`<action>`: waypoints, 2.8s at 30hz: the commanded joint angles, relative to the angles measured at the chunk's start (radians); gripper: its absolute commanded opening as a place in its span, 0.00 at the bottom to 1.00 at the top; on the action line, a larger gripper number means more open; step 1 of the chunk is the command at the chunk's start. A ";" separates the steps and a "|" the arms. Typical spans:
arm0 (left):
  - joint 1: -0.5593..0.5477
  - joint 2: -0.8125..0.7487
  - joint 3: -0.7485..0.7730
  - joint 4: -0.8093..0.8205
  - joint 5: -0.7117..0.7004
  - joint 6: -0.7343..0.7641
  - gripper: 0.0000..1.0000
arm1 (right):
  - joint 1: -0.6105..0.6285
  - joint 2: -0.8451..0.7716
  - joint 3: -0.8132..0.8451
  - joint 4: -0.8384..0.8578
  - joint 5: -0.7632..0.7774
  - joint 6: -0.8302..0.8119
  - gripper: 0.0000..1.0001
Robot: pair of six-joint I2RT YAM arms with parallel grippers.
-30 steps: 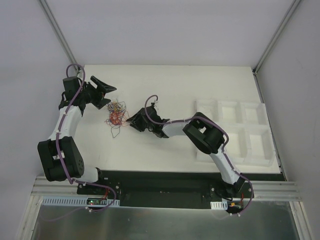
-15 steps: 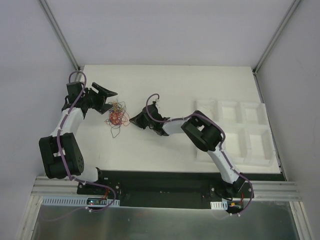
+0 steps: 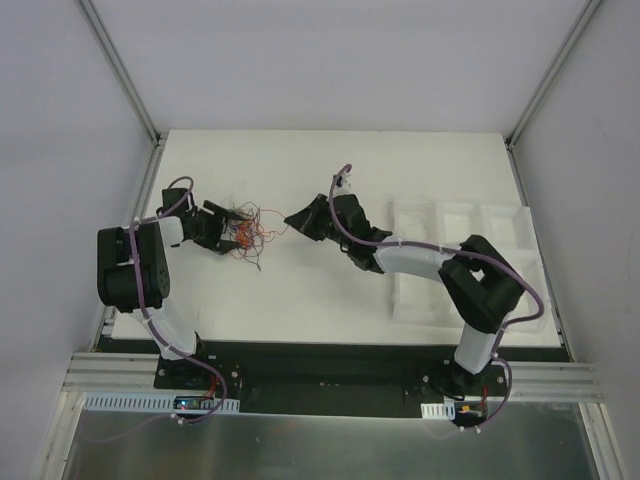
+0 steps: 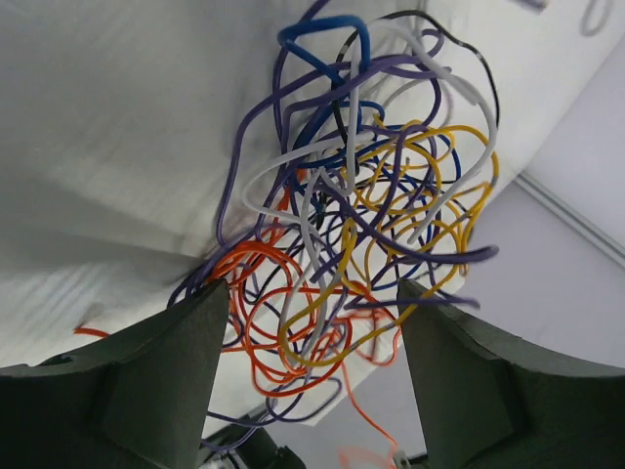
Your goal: Untangle the cables
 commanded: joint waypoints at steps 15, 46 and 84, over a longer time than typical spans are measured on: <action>-0.037 0.069 0.031 0.050 -0.031 0.068 0.51 | 0.011 -0.606 0.482 -0.621 0.083 -0.621 0.00; -0.077 -0.268 0.145 0.009 0.021 0.298 0.74 | -0.354 -0.936 0.178 -0.989 0.281 -0.746 0.00; -0.137 -0.304 0.186 0.009 0.081 0.359 0.79 | -0.408 -1.187 -0.135 -1.076 0.267 -0.726 0.00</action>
